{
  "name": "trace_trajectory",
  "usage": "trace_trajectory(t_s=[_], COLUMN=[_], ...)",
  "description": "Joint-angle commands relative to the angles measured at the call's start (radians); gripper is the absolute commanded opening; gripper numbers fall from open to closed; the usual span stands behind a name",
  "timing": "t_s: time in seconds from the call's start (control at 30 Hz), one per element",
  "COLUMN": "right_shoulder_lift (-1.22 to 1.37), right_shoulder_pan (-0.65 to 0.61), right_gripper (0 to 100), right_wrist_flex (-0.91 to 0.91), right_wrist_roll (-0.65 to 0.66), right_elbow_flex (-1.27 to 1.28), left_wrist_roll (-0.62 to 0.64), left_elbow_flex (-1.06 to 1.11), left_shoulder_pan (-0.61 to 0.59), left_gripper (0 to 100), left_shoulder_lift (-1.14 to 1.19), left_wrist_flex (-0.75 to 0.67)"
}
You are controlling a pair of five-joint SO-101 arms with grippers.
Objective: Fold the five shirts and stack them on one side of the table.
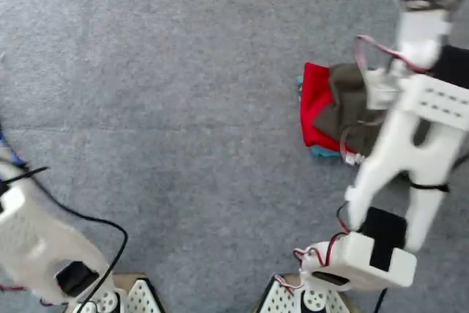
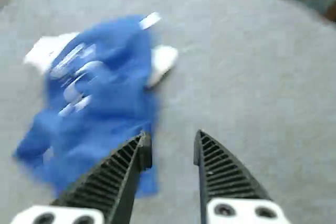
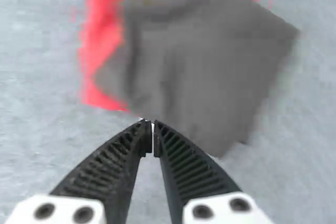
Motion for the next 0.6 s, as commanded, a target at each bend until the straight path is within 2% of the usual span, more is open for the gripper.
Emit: trace_trajectory(t_s=[0.0,0.1,0.27,0.43,0.5,0.57], right_shoulder_lift=[0.018,0.053,0.085,0.082,0.081,0.081], right_shoulder_pan=[-0.117,-0.176,-0.239,-0.256,-0.256,-0.255], right_gripper=[1.8,1.7,1.7,1.7,1.6,1.6], right_wrist_flex=[0.000,0.000,0.000,0.003,0.005,0.006], right_wrist_roll=[-0.063,-0.123,-0.163,-0.164,-0.164,-0.164], right_elbow_flex=[0.001,0.007,0.007,0.010,0.008,0.010], left_wrist_roll=[-0.106,-0.118,-0.044,0.086,0.109,0.109], left_elbow_flex=[0.387,0.685,1.058,1.279,1.371,1.429], left_shoulder_pan=[-0.136,-0.217,-0.286,-0.266,-0.234,-0.205], left_gripper=[17,17,17,17,17,17], left_shoulder_lift=[-0.170,-0.221,-0.241,-0.233,-0.241,-0.250], left_wrist_flex=[-0.012,-0.161,-0.563,-0.962,-1.073,-1.119])
